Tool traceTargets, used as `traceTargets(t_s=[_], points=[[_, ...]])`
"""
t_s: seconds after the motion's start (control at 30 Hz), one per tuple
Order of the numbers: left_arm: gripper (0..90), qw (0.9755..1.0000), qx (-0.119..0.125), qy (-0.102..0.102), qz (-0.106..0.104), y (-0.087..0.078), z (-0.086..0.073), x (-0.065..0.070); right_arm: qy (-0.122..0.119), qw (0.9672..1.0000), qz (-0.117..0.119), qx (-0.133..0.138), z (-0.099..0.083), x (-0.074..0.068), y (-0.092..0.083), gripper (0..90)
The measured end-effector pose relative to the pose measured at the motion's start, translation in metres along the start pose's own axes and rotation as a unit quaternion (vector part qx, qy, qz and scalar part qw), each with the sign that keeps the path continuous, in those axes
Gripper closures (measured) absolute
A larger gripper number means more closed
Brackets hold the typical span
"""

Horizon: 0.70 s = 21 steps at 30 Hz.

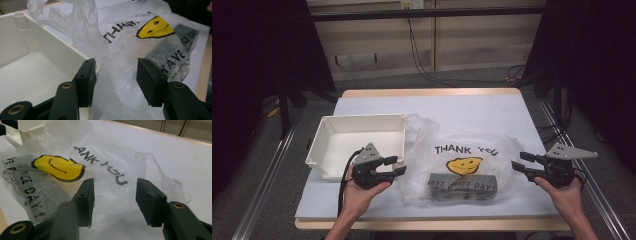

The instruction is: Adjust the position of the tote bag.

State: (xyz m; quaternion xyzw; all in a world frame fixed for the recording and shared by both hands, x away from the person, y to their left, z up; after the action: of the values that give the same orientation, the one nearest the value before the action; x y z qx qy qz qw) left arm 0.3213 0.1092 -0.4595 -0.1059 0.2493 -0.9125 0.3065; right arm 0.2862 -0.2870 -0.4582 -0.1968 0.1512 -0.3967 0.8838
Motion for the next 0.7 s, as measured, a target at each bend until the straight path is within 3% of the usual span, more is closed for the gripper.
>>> traceTargets(t_s=[0.13, 0.2, 0.27, 0.4, 0.5, 0.7], points=[[49.9, 0.9999, 0.004, 0.007, -0.014, 0.0, 0.012, 0.002, 0.007, 1.0, 0.005, 0.002, 0.007, 0.004, 0.002, 49.6], [49.8, 0.9998, -0.005, 0.013, -0.013, 0.003, 0.019, 0.003, 0.006, 1.0, 0.002, -0.003, 0.009, 0.008, 0.004, 49.6], [49.7, 0.9996, 0.001, 0.02, -0.018, 0.009, 0.028, 0.004, 0.011, 0.9999, 0.005, -0.007, 0.011, 0.013, 0.006, 49.5], [48.6, 0.9994, -0.012, 0.019, -0.028, 0.022, 0.043, 0.0, 0.013, 0.9999, 0.0, -0.01, 0.017, 0.023, 0.01, 49.5], [48.5, 0.9995, -0.005, 0.024, -0.022, 0.035, 0.055, -0.008, 0.009, 0.9997, -0.007, -0.021, 0.022, 0.034, 0.014, 49.5], [48.4, 0.9996, -0.003, 0.014, -0.024, 0.057, 0.08, -0.024, 0.016, 0.9996, -0.014, -0.017, 0.03, 0.05, 0.017, 48.2]])
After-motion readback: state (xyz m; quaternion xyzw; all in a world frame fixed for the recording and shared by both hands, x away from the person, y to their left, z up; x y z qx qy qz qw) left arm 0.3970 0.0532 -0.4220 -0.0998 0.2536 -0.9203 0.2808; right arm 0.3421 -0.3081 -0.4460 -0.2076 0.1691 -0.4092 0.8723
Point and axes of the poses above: each handheld gripper's, and its own axes: y roughly forward along the jaws, z roughly out of its top, x roughly to its right, the point moved 8 cm from there along y, roughly forward along the jaws, and after that the axes turned 5 degrees about z, right-handed, at the moved point
